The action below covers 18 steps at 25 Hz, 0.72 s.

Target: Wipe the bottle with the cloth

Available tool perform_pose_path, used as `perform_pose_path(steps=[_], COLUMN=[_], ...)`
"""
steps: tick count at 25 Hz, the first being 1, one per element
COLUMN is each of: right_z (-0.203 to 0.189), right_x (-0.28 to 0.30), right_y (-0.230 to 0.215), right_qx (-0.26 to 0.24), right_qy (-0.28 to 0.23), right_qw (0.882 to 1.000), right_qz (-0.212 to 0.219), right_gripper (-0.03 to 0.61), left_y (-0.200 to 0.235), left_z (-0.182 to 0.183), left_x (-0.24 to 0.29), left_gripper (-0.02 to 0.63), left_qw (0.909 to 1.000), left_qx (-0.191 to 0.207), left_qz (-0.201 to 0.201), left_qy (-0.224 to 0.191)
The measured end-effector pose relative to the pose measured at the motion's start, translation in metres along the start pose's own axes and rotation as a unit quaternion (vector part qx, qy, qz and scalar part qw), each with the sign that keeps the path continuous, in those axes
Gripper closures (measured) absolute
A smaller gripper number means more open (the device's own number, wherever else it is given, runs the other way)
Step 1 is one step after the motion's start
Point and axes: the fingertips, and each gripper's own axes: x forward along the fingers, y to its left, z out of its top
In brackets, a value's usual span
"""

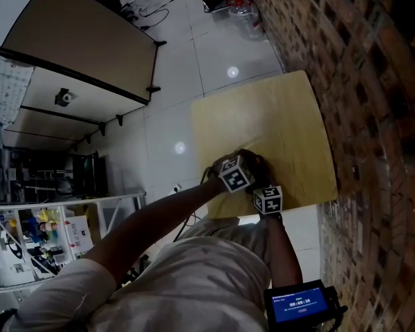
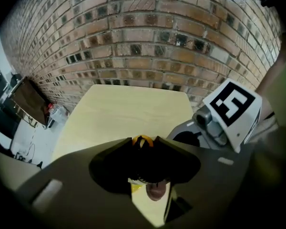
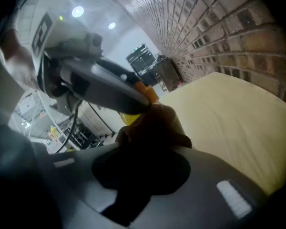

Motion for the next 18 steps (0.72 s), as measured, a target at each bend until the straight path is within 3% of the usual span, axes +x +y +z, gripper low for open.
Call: perform_pose_path(steps=[2,4,6,8,12,18], right_z=[-0.020,-0.036,-0.042,-0.036,-0.032,-0.041], right_x=[0.016,0.026,0.031,0.032,0.006,-0.085], right_y=[-0.009,-0.023,-0.033,-0.036,-0.029,-0.057], right_qx=[0.027,0.119,0.246,0.306,0.271,0.244], right_qy=[0.036,0.056,0.056,0.049,0.049,0.001], right_qw=[0.999,0.991,0.968,0.951,0.961,0.969], right_qz=[-0.016,-0.025,-0.018,-0.008,-0.006,-0.047], right_gripper=[0.503,0.503,0.503,0.503,0.503,0.503], left_y=[-0.002,-0.003,-0.002,0.004,0.007,0.009], left_z=[0.000,0.001,0.001,0.000,0.007,0.021], left_x=[0.000,-0.001,-0.002,-0.002,-0.008,-0.040], left_gripper=[0.426,0.426,0.426,0.425,0.411,0.291], left_qw=[1.0000,1.0000,1.0000,0.9999,0.9995,0.9942], left_qx=[-0.003,-0.003,-0.004,-0.011,-0.004,-0.029], left_qz=[-0.003,-0.002,0.001,0.001,0.007,0.018], left_qy=[0.003,0.002,0.002,0.001,-0.031,-0.102])
